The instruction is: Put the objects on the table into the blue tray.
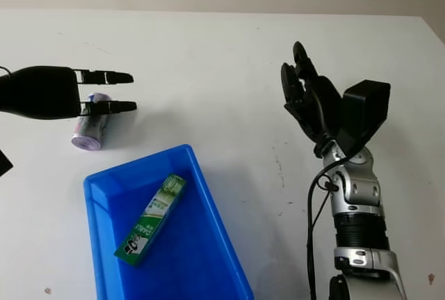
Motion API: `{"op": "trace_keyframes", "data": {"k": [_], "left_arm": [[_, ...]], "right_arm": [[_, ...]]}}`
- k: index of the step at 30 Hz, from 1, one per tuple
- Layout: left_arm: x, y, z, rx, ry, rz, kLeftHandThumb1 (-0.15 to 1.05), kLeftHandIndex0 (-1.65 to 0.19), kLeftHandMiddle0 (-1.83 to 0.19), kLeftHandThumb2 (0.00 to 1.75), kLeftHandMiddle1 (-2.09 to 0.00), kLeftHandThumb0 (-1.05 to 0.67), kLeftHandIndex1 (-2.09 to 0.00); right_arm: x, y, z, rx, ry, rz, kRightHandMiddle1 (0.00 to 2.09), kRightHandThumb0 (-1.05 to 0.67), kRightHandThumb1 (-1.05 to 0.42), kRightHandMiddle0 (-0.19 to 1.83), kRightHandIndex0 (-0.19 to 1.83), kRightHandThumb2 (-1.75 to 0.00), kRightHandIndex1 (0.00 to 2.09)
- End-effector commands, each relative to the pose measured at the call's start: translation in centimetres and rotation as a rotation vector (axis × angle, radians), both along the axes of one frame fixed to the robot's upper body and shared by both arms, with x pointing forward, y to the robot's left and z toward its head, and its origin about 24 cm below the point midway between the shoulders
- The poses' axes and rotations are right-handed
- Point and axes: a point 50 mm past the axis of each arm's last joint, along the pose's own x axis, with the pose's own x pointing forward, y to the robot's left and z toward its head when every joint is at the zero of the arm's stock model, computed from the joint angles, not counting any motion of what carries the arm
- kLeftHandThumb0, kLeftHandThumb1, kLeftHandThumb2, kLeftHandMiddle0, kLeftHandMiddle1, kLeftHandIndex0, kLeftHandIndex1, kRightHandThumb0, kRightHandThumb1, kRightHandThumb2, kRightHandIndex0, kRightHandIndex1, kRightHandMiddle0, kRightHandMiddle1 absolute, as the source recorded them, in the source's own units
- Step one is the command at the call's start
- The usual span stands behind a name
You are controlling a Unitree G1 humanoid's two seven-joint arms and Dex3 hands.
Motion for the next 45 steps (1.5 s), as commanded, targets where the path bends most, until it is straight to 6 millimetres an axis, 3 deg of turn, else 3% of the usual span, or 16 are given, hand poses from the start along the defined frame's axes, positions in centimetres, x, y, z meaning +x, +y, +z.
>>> {"op": "trace_keyframes", "data": {"k": [1,6,10,12,14,16,19,22,25,26,30,32,37,45], "left_arm": [[-0.5,0.4,-1.9,0.01,0.066,0.018,1.05,0.18,0.18,0.49,-0.03,-0.12,-0.01],[-1.0,0.5,-2.9,-0.032,0.169,0.09,1.05,0.16,0.12,0.57,-0.05,-0.17,-0.02],[-1.5,0.9,-3.4,-0.023,0.212,0.085,1.05,-0.03,-0.09,0.52,-0.13,-0.25,-0.12],[-1.7,1.0,-3.7,-0.02,0.215,0.051,1.05,0.02,0.04,0.37,-1.01,-0.26,-1.0],[-1.8,1.2,-4.0,0.008,0.201,0.014,1.04,0.06,0.15,0.15,-1.71,-0.27,-1.62],[-1.9,1.3,-4.3,0.019,0.2,0.013,1.02,0.07,0.13,0.08,-1.94,-0.29,-1.78],[-1.9,1.1,-4.7,0.006,0.208,0.022,1.03,0.06,-0.01,0.06,-2.05,-0.31,-1.86],[-1.7,0.9,-4.9,0.016,0.204,0.051,1.04,-0.04,-0.38,0.1,-2.09,-0.31,-2.05],[-1.5,0.8,-4.7,0.017,0.195,0.073,1.05,-0.18,-0.67,0.12,-2.09,-0.32,-2.09],[-1.4,0.8,-4.6,0.012,0.193,0.088,1.05,-0.27,-0.84,0.26,-2.09,-0.38,-2.09],[-0.6,1.0,-4.0,-0.001,0.162,0.274,1.05,-0.47,-1.12,0.54,-2.09,-0.56,-2.09],[-0.2,1.2,-3.2,-0.037,0.11,0.341,1.05,-0.54,-1.14,0.53,-2.09,-0.55,-2.09],[0.6,1.8,0.7,-0.157,-0.123,0.334,1.05,-0.45,-1.01,0.44,-2.09,-0.5,-2.09],[1.2,2.3,6.3,-0.319,-0.329,0.4,1.05,-0.33,-0.92,0.44,-2.09,-0.47,-2.09]], "right_arm": [[-0.4,-0.5,0.2,-0.003,-0.007,-0.011,0.0,-0.65,-1.05,-0.19,-0.19,-0.62,0.0],[-0.3,-0.6,0.2,0.003,-0.005,-0.013,0.0,-0.65,-1.05,-0.19,-0.19,-0.61,0.0],[-0.2,-0.5,0.2,-0.001,-0.01,-0.005,0.0,-0.64,-1.05,-0.19,-0.19,-0.62,0.0],[-0.2,-0.4,0.2,0.008,-0.01,-0.012,0.0,-0.64,-1.05,-0.19,-0.19,-0.63,0.0],[-0.1,-0.4,0.3,0.01,-0.014,-0.015,0.0,-0.64,-1.05,-0.19,-0.19,-0.62,0.0],[-0.2,-0.5,0.4,0.011,-0.015,-0.013,0.0,-0.64,-1.05,-0.19,-0.19,-0.63,0.0],[-0.3,-0.6,0.4,0.014,-0.018,-0.013,0.0,-0.64,-1.05,-0.19,-0.19,-0.63,0.0],[-0.4,-0.8,0.4,0.019,-0.019,-0.017,0.0,-0.65,-1.05,-0.19,-0.19,-0.61,0.0],[-0.4,-1.1,0.5,0.026,-0.015,-0.016,0.0,-0.66,-1.05,-0.19,-0.19,-0.58,0.0],[-0.5,-1.1,0.5,0.023,-0.017,-0.014,0.0,-0.66,-1.05,-0.19,-0.19,-0.58,0.0],[-0.4,-1.1,0.4,0.026,-0.02,-0.008,0.0,-0.66,-1.05,-0.19,-0.19,-0.57,0.0],[-0.3,-1.0,0.3,0.027,-0.019,-0.005,0.0,-0.66,-1.05,-0.19,-0.19,-0.58,0.0],[0.0,-0.8,0.3,0.032,-0.01,0.001,0.0,-0.65,-1.05,-0.19,-0.19,-0.59,0.0],[0.2,-0.9,0.5,0.036,0.001,-0.006,0.0,-0.65,-1.05,-0.19,-0.19,-0.58,0.0]]}}
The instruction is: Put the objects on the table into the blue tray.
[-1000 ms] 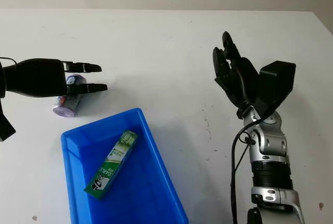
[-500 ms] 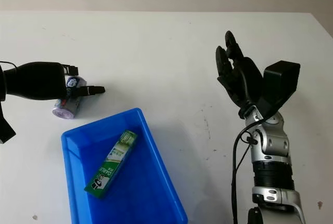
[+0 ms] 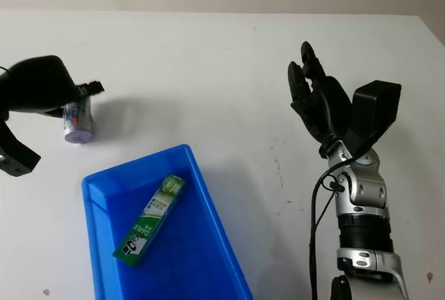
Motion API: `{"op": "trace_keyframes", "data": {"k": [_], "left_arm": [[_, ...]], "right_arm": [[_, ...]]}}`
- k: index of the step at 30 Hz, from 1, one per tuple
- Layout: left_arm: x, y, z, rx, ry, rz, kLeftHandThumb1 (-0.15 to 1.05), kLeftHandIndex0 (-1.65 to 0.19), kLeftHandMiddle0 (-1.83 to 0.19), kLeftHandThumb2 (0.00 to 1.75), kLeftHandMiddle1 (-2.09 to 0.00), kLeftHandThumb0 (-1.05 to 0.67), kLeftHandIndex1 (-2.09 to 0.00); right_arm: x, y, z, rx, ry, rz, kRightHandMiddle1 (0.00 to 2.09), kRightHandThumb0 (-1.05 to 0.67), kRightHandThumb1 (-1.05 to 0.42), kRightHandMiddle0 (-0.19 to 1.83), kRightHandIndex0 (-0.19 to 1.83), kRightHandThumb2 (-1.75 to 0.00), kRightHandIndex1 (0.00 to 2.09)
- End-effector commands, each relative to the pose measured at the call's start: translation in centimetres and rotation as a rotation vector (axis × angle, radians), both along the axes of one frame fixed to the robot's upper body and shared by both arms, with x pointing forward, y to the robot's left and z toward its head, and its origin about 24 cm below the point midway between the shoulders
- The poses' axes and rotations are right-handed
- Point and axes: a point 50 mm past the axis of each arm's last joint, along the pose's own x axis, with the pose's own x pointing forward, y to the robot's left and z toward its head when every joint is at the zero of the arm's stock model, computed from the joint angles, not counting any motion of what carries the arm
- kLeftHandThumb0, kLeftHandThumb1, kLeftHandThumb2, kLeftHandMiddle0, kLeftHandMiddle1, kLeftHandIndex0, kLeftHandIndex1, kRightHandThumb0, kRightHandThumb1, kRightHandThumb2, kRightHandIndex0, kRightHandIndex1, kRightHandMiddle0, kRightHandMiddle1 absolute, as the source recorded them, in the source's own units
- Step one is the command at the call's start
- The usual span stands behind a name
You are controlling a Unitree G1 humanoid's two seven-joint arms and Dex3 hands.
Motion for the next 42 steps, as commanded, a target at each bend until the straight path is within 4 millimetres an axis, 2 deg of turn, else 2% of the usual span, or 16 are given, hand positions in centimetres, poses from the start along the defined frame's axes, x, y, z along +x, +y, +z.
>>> {"op": "trace_keyframes", "data": {"k": [1,3,7,10,12,16,21,25,27,30,36,41,42], "left_arm": [[-0.1,0.7,3.4,-0.02,-0.114,0.045,1.05,-0.3,-0.88,0.45,-2.09,-0.47,-2.09],[-0.2,0.9,4.0,-0.035,-0.154,0.034,1.05,-0.35,-0.91,0.43,-2.09,-0.48,-2.09],[-0.4,1.0,4.3,-0.058,-0.191,0.005,1.05,-0.26,-0.93,0.31,-2.09,-0.44,-2.09],[-0.4,0.9,4.1,-0.071,-0.2,-0.008,1.05,-0.22,-0.95,0.33,-2.09,-0.43,-2.09],[-0.3,0.7,4.0,-0.085,-0.196,-0.01,1.05,-0.32,-0.96,0.31,-2.09,-0.45,-2.09],[-0.2,0.5,3.6,-0.131,-0.192,-0.012,1.05,-0.26,-0.9,0.32,-2.09,-0.43,-2.09],[-0.2,-0.9,5.2,-0.253,-0.316,-0.127,1.05,-0.53,-1.01,0.35,-2.09,-0.48,-2.09],[-0.5,-3.0,6.7,-0.333,-0.355,-0.278,1.05,-0.55,-0.94,0.35,-2.09,-0.47,-2.09],[-0.7,-4.0,7.1,-0.374,-0.358,-0.338,1.05,-0.66,-0.99,0.36,-2.09,-0.5,-2.09],[-1.5,-5.4,7.4,-0.454,-0.339,-0.408,1.05,-0.75,-1.07,0.37,-2.09,-0.52,-2.09],[-4.3,-7.3,8.3,-0.67,-0.263,-0.498,1.05,-0.79,-1.09,0.31,-2.09,-0.49,-2.09],[-7.0,-8.5,9.3,-0.926,-0.057,-0.439,1.05,-0.69,-1.15,0.4,-2.09,-0.47,-2.09],[-7.7,-8.6,9.6,-0.971,0.007,-0.397,1.05,-0.52,-1.12,0.43,-2.09,-0.47,-2.08]], "right_arm": [[0.2,-0.2,0.4,0.004,-0.005,-0.005,0.0,-0.64,-1.05,-0.19,-0.19,-0.58,0.0],[0.2,-0.2,0.5,0.009,-0.01,0.008,0.0,-0.63,-1.05,-0.19,-0.19,-0.6,0.0],[0.4,0.0,0.5,0.003,-0.01,0.005,0.0,-0.64,-1.05,-0.19,-0.19,-0.6,0.0],[0.4,0.1,0.5,0.003,-0.014,0.01,0.0,-0.64,-1.05,-0.19,-0.19,-0.6,0.0],[0.5,0.1,0.5,0.006,-0.014,0.012,0.0,-0.64,-1.05,-0.19,-0.19,-0.61,0.0],[0.5,0.0,0.4,0.009,-0.013,0.019,0.0,-0.63,-1.05,-0.19,-0.19,-0.61,0.0],[0.4,-0.1,0.3,-0.004,-0.01,0.021,0.0,-0.63,-1.05,-0.19,-0.19,-0.63,0.0],[0.4,-0.1,0.2,-0.01,-0.01,0.021,0.0,-0.63,-1.05,-0.19,-0.19,-0.63,0.0],[0.4,0.0,0.2,-0.01,-0.015,0.025,0.0,-0.63,-1.05,-0.19,-0.19,-0.62,0.0],[0.5,0.2,0.1,-0.004,-0.015,0.027,0.0,-0.64,-1.05,-0.19,-0.19,-0.62,0.0],[0.5,0.3,-0.1,0.004,-0.007,0.028,0.0,-0.65,-1.05,-0.19,-0.19,-0.6,0.0],[0.5,0.4,-0.1,0.01,0.004,0.017,0.0,-0.66,-1.05,-0.19,-0.19,-0.58,0.0],[0.5,0.4,-0.2,0.013,0.003,0.016,0.0,-0.66,-1.05,-0.19,-0.19,-0.58,0.0]]}}
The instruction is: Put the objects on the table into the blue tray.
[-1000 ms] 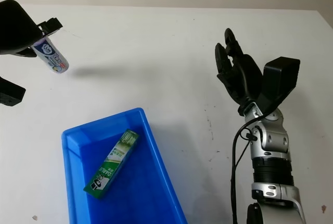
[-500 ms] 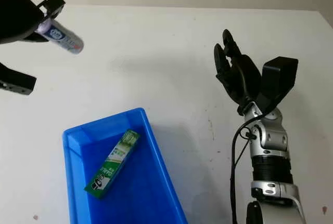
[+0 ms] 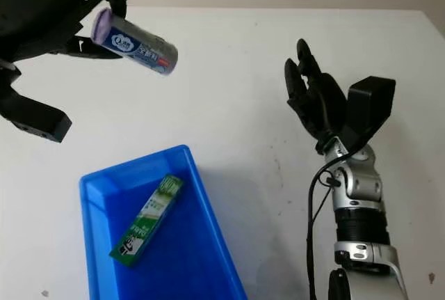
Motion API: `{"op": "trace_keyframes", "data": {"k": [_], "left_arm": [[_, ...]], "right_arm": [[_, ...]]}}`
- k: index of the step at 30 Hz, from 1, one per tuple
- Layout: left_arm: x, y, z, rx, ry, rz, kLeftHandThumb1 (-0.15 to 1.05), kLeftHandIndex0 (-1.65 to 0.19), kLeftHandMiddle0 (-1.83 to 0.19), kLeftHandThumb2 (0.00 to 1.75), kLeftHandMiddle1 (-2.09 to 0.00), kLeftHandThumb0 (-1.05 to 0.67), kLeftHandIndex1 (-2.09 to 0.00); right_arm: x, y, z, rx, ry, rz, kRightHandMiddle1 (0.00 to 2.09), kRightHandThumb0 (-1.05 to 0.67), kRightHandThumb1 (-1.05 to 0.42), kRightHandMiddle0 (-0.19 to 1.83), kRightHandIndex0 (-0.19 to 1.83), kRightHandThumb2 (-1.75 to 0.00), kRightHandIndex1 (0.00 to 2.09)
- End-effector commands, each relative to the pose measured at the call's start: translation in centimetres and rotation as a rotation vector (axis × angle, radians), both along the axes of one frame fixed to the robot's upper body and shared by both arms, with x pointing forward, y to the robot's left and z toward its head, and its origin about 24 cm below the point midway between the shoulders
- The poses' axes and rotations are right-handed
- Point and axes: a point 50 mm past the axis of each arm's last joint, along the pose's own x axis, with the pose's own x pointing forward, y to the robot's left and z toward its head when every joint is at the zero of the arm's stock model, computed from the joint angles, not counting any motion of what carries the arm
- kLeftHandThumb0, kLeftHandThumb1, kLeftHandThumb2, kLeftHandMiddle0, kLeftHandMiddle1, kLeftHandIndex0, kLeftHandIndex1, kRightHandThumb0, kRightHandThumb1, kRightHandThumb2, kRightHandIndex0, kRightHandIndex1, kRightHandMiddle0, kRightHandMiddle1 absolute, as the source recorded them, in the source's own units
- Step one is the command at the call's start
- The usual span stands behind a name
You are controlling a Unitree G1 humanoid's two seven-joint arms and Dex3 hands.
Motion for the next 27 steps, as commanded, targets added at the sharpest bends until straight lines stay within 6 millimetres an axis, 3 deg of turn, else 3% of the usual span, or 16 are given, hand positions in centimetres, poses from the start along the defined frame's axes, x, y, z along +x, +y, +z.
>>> {"op": "trace_keyframes", "data": {"k": [1,4,6,12,13,14,16,18,20,21,23,27], "left_arm": [[-1.9,0.2,1.5,-0.053,0.117,0.019,1.05,-0.39,-1.08,0.45,-2.09,-0.46,-2.06],[-3.8,0.1,2.3,-0.11,0.338,0.052,1.05,-0.18,-0.94,0.45,-2.09,-0.44,-1.97],[-5.0,-0.1,2.7,-0.126,0.454,0.067,1.05,-0.14,-0.88,0.45,-2.09,-0.43,-1.97],[-7.5,0.3,2.7,-0.167,0.831,-0.022,1.05,-0.35,-0.64,0.42,-2.09,-0.45,-2.09],[-7.8,0.2,2.7,-0.16,0.855,-0.032,1.05,-0.22,-0.61,0.41,-2.09,-0.44,-1.81],[-8.1,0.0,2.6,-0.141,0.871,-0.044,1.05,-0.18,-0.6,0.41,-2.09,-0.43,-1.76],[-8.5,-0.3,2.4,-0.082,0.881,-0.037,1.05,-0.13,-0.63,0.39,-2.09,-0.42,-1.96],[-8.8,-0.6,2.0,-0.015,0.928,-0.02,1.05,-0.18,-0.59,0.38,-2.09,-0.41,-1.92],[-8.9,-0.8,1.5,0.014,0.983,-0.03,1.05,-0.25,-0.46,0.39,-2.09,-0.41,-1.65],[-8.9,-0.9,1.2,0.032,0.998,-0.031,1.05,-0.27,-0.44,0.4,-2.09,-0.42,-1.62],[-8.8,-1.1,0.5,0.043,1.035,-0.043,1.05,-0.26,-0.51,0.41,-2.09,-0.43,-1.99],[-8.6,-1.2,-0.9,0.008,1.109,-0.079,1.05,-0.41,-0.65,0.4,-2.09,-0.43,-2.09]], "right_arm": [[0.0,0.1,0.0,0.014,0.001,0.0,0.0,-0.66,-1.05,-0.19,-0.19,-0.58,0.0],[0.1,0.2,-0.1,0.012,-0.001,0.002,0.0,-0.65,-1.05,-0.19,-0.19,-0.58,0.0],[0.2,0.2,-0.1,0.01,0.0,0.004,0.0,-0.65,-1.05,-0.19,-0.19,-0.59,0.0],[0.4,0.2,-0.1,0.003,-0.006,0.004,0.0,-0.65,-1.05,-0.19,-0.19,-0.6,0.0],[0.4,0.2,-0.1,0.002,-0.006,0.004,0.0,-0.64,-1.05,-0.19,-0.19,-0.6,0.0],[0.4,0.2,-0.1,0.0,-0.008,0.004,0.0,-0.64,-1.05,-0.19,-0.19,-0.61,0.0],[0.4,0.3,-0.1,-0.001,-0.011,0.007,0.0,-0.64,-1.05,-0.19,-0.19,-0.61,0.0],[0.5,0.3,-0.1,-0.003,-0.012,0.013,0.0,-0.64,-1.05,-0.19,-0.19,-0.62,0.0],[0.5,0.3,0.0,-0.008,-0.014,0.011,0.0,-0.63,-1.05,-0.19,-0.19,-0.63,0.0],[0.6,0.3,0.0,-0.009,-0.015,0.012,0.0,-0.63,-1.05,-0.19,-0.19,-0.63,0.0],[0.6,0.4,0.0,-0.008,-0.018,0.011,0.0,-0.63,-1.05,-0.19,-0.19,-0.63,0.0],[0.6,0.4,0.0,-0.01,-0.018,0.009,0.0,-0.63,-1.05,-0.19,-0.19,-0.63,0.0]]}}
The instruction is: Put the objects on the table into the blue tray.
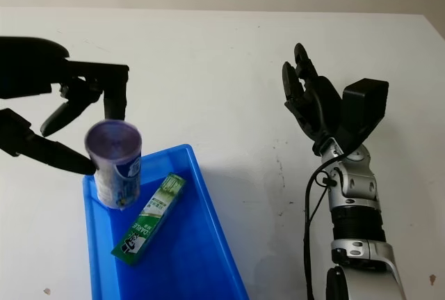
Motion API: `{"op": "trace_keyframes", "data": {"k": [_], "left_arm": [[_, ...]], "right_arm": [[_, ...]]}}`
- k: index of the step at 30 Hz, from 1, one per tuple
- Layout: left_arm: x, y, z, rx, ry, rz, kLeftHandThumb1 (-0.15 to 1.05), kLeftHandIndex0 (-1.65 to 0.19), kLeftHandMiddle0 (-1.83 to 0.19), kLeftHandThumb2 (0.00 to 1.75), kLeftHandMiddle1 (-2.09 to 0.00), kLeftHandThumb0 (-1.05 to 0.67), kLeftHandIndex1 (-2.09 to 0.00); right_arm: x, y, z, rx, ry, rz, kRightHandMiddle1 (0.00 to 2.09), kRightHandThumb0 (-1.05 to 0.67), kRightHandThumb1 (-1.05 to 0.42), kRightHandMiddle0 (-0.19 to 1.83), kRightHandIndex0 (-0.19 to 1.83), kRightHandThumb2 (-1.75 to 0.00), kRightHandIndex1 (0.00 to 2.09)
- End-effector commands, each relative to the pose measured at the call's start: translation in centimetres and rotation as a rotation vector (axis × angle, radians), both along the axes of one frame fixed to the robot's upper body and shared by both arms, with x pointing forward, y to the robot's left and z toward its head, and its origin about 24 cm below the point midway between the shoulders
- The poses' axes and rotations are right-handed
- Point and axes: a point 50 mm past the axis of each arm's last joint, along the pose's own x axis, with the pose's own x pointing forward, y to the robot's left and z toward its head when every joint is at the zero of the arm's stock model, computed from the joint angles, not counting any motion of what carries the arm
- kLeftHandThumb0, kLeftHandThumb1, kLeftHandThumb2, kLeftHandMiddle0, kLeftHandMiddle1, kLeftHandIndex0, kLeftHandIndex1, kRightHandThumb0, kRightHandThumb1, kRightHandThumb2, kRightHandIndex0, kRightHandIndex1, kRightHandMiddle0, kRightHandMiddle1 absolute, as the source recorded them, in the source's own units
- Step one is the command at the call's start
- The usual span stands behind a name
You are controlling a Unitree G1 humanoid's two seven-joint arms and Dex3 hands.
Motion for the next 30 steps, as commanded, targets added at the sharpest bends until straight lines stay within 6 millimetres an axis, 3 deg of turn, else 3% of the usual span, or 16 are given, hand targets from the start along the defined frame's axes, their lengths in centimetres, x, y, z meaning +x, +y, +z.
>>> {"op": "trace_keyframes", "data": {"k": [1,4,6,7,8,9,10,11,12,14,19,21,24,27,28,30], "left_arm": [[0.1,-0.2,-0.7,-0.011,0.029,-0.027,1.05,-0.42,-0.67,0.4,-2.09,-0.43,-2.09],[0.3,-0.4,-1.2,0.013,0.011,-0.042,1.05,-0.48,-0.77,0.35,-2.09,-0.44,-2.09],[0.5,-0.4,-1.2,0.037,0.025,-0.044,1.05,-0.3,-0.51,0.26,-2.09,-0.48,-2.09],[0.6,-0.5,-1.1,0.049,0.053,-0.043,1.05,-0.07,-0.27,0.23,-2.06,-0.5,-2.07],[0.7,-0.6,-1.0,0.057,0.083,-0.044,1.05,0.06,-0.13,0.2,-1.82,-0.53,-1.83],[0.8,-0.6,-0.9,0.054,0.113,-0.044,1.05,0.09,-0.08,0.17,-1.44,-0.57,-1.42],[0.9,-0.7,-0.9,0.045,0.134,-0.047,1.05,0.04,-0.11,0.14,-1.11,-0.58,-1.11],[1.0,-0.7,-1.0,0.04,0.148,-0.053,1.05,-0.05,-0.21,0.11,-0.6,-0.61,-0.67],[1.1,-0.7,-0.9,0.045,0.159,-0.054,1.05,-0.11,-0.26,0.1,-0.35,-0.63,-0.43],[1.2,-0.8,-0.8,0.071,0.172,-0.052,1.02,-0.08,-0.12,0.06,-0.08,-0.63,-0.15],[1.4,-0.7,-0.3,0.062,0.158,-0.075,0.89,0.08,0.16,0.03,-0.02,-0.6,-0.03],[1.7,-0.4,0.0,0.025,0.174,-0.095,0.91,0.12,0.18,0.06,-0.01,-0.81,-0.03],[2.4,0.5,0.6,-0.009,0.258,-0.104,0.92,0.17,0.19,0.06,0.0,-0.98,-0.02],[3.4,2.0,1.2,-0.093,0.328,-0.066,0.94,0.17,0.18,0.07,-0.01,-1.0,-0.02],[4.1,2.8,1.1,-0.19,0.324,-0.083,1.0,0.15,0.15,0.12,-0.03,-0.98,-0.04],[5.2,4.4,0.3,-0.405,0.296,-0.03,1.04,0.12,0.11,0.45,-0.05,-0.93,-0.05]], "right_arm": [[0.2,0.2,0.6,-0.005,-0.027,0.002,0.0,-0.63,-1.05,-0.19,-0.19,-0.63,0.0],[0.1,0.3,0.7,-0.006,-0.028,-0.002,0.0,-0.62,-1.05,-0.19,-0.19,-0.63,0.0],[0.1,0.2,0.7,-0.009,-0.029,-0.004,0.0,-0.62,-1.05,-0.19,-0.19,-0.62,0.0],[0.1,0.2,0.7,-0.009,-0.029,-0.004,0.0,-0.63,-1.05,-0.19,-0.19,-0.62,0.0],[0.1,0.2,0.7,-0.009,-0.028,-0.006,0.0,-0.62,-1.05,-0.19,-0.19,-0.62,0.0],[0.0,0.2,0.7,-0.007,-0.026,-0.007,0.0,-0.62,-1.05,-0.19,-0.19,-0.62,0.0],[0.0,0.2,0.7,-0.006,-0.026,-0.007,0.0,-0.62,-1.05,-0.19,-0.19,-0.62,0.0],[0.0,0.2,0.7,-0.007,-0.026,-0.007,0.0,-0.62,-1.05,-0.19,-0.19,-0.62,0.0],[0.0,0.2,0.6,-0.008,-0.027,-0.006,0.0,-0.62,-1.05,-0.19,-0.19,-0.62,0.0],[0.0,0.1,0.7,-0.012,-0.028,-0.012,0.0,-0.62,-1.05,-0.19,-0.19,-0.61,0.0],[0.1,0.2,0.7,-0.009,-0.031,-0.016,0.0,-0.63,-1.05,-0.19,-0.19,-0.59,0.0],[0.1,0.2,0.8,-0.007,-0.032,-0.017,0.0,-0.63,-1.05,-0.19,-0.19,-0.59,0.0],[0.1,0.4,0.9,0.005,-0.037,-0.01,0.0,-0.63,-1.05,-0.19,-0.19,-0.59,0.0],[0.1,0.7,1.1,0.007,-0.049,0.0,0.0,-0.63,-1.05,-0.19,-0.19,-0.6,0.0],[0.1,0.7,1.1,0.007,-0.054,0.002,0.0,-0.64,-1.05,-0.19,-0.19,-0.61,0.0],[0.2,0.9,1.3,0.013,-0.067,-0.001,0.0,-0.64,-1.05,-0.19,-0.19,-0.62,0.0]]}}
